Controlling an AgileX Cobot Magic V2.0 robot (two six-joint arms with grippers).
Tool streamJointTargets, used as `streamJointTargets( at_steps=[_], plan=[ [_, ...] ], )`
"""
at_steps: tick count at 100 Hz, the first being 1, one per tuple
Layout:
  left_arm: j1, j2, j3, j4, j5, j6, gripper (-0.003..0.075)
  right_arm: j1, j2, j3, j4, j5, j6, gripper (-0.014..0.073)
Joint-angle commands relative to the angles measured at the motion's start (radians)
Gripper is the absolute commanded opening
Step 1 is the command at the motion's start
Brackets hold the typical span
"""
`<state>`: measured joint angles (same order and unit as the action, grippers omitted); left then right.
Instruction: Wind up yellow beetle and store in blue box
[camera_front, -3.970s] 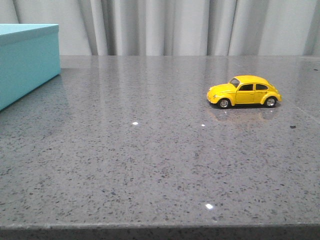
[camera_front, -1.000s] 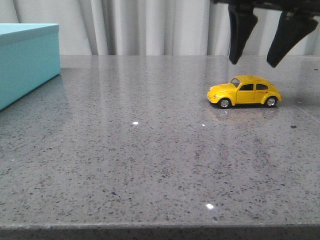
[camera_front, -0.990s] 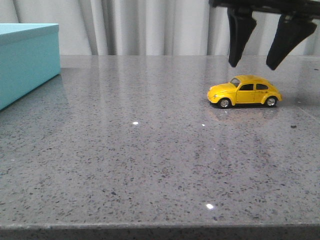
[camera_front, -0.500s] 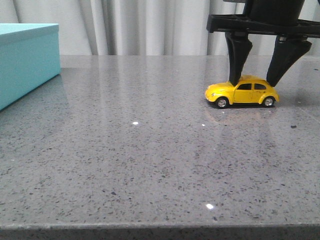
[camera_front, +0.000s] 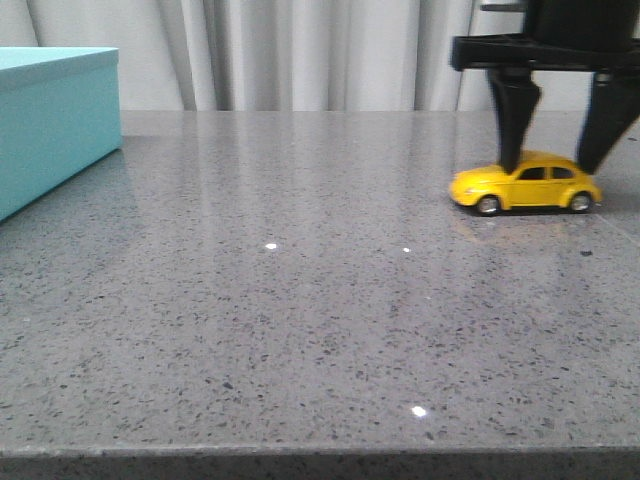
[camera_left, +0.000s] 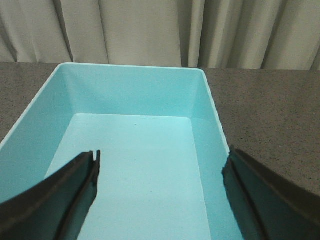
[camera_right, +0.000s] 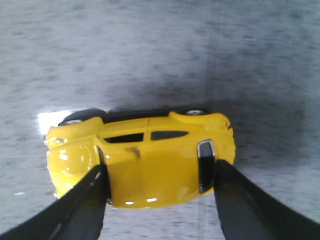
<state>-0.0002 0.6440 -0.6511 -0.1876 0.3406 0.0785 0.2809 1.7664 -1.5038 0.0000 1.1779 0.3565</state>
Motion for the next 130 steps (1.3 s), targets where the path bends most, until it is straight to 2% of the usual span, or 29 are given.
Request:
streamJointTargets(
  at_steps=[1, 14, 34, 45, 69, 109, 130],
  plan=[
    [-0.007, 0.005, -0.036, -0.012, -0.069, 0.001, 0.0494, -0.041, -0.038, -0.029, -0.074, 0.036, 0.004, 0.0468],
    [-0.007, 0.005, -0.036, -0.012, -0.069, 0.001, 0.0494, -0.084, -0.038, -0.029, -0.157, 0.063, 0.004, 0.0468],
    [-0.007, 0.005, -0.036, -0.012, -0.067, 0.001, 0.0494, -0.104, -0.047, -0.032, -0.161, 0.067, 0.001, 0.0468],
    [-0.007, 0.005, -0.036, -0.010, -0.067, 0.001, 0.0494, -0.096, -0.102, -0.041, -0.131, 0.098, 0.001, 0.0468],
    [-0.007, 0.005, -0.036, -0.013, -0.069, 0.001, 0.0494, -0.092, -0.265, -0.041, -0.075, 0.016, -0.001, 0.0468],
    [-0.007, 0.007, -0.036, -0.041, -0.104, 0.001, 0.0494, -0.082, -0.313, -0.038, -0.048, 0.013, -0.028, 0.0468],
    [-0.007, 0.013, -0.036, -0.085, -0.103, 0.005, 0.0494, -0.046, -0.356, -0.015, -0.047, -0.047, -0.045, 0.0468]
  ],
)
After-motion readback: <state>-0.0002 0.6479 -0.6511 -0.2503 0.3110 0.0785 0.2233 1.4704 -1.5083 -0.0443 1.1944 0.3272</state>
